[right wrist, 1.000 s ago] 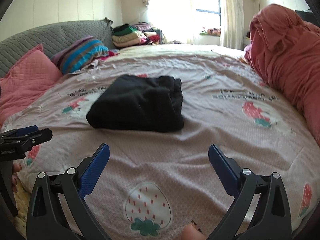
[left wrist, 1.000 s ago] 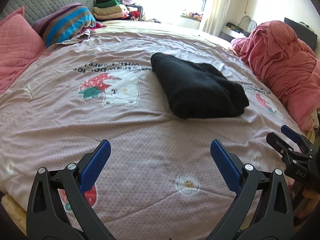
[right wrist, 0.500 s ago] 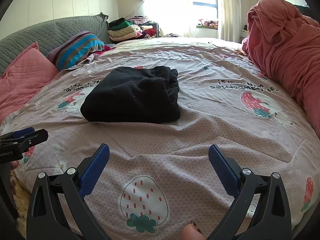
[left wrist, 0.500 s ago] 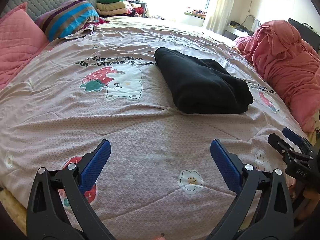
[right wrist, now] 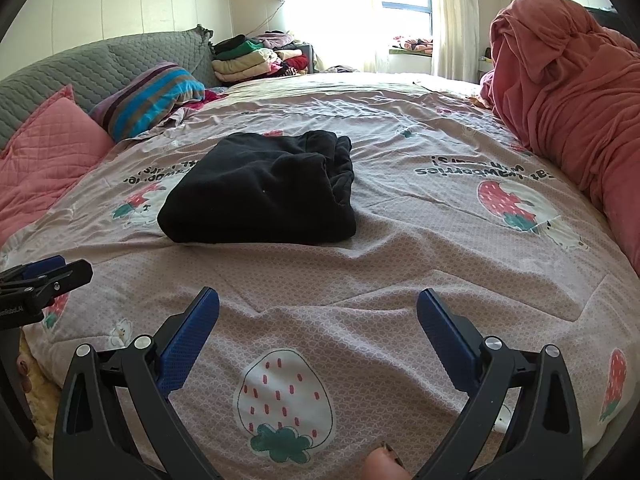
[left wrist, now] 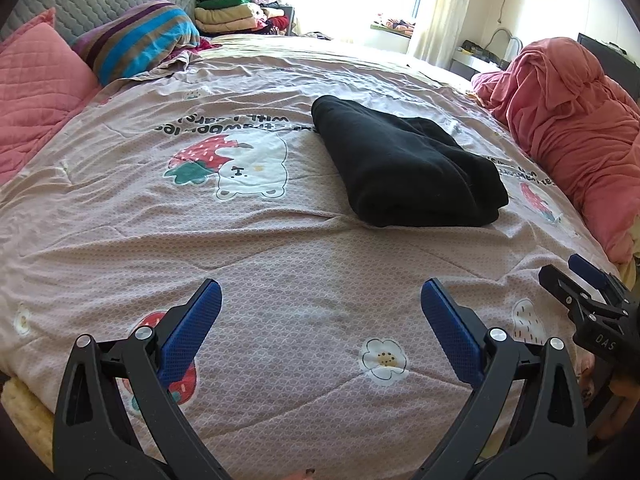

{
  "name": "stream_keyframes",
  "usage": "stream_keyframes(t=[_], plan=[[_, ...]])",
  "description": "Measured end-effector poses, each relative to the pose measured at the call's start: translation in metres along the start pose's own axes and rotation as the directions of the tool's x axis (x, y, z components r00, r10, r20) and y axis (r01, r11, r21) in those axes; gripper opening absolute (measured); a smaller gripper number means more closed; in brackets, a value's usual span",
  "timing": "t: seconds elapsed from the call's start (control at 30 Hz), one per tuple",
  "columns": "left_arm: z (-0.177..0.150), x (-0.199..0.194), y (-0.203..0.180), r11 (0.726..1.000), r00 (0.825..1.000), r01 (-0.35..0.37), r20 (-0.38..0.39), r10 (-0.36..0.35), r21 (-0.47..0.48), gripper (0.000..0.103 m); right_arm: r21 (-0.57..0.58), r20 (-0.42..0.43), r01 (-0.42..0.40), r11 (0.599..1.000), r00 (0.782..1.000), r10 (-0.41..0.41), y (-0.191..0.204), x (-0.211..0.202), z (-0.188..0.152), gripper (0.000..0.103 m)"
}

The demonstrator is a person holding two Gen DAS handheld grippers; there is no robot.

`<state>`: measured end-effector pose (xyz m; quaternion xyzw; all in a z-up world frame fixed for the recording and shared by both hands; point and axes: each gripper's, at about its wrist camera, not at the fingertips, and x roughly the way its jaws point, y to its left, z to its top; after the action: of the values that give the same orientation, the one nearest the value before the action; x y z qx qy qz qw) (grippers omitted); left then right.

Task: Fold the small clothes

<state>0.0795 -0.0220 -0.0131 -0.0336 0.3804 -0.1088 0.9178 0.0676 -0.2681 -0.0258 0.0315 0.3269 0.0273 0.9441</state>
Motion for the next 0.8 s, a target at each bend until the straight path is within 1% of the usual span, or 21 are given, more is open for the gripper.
stream_keyframes(t=[0.27, 0.8], plan=[[-0.0002, -0.0027, 0.0000, 1.000, 1.000, 0.000, 0.004, 0.000, 0.004, 0.094, -0.001, -0.003, -0.005, 1.000, 1.000, 0.005, 0.0014, -0.0005, -0.0016, 0.098], [-0.0004, -0.0008, 0.0001, 1.000, 1.000, -0.019, -0.011, 0.020, 0.007, 0.094, -0.002, -0.013, -0.009, 1.000, 1.000, 0.009, 0.0064, 0.0009, -0.0027, 0.098]])
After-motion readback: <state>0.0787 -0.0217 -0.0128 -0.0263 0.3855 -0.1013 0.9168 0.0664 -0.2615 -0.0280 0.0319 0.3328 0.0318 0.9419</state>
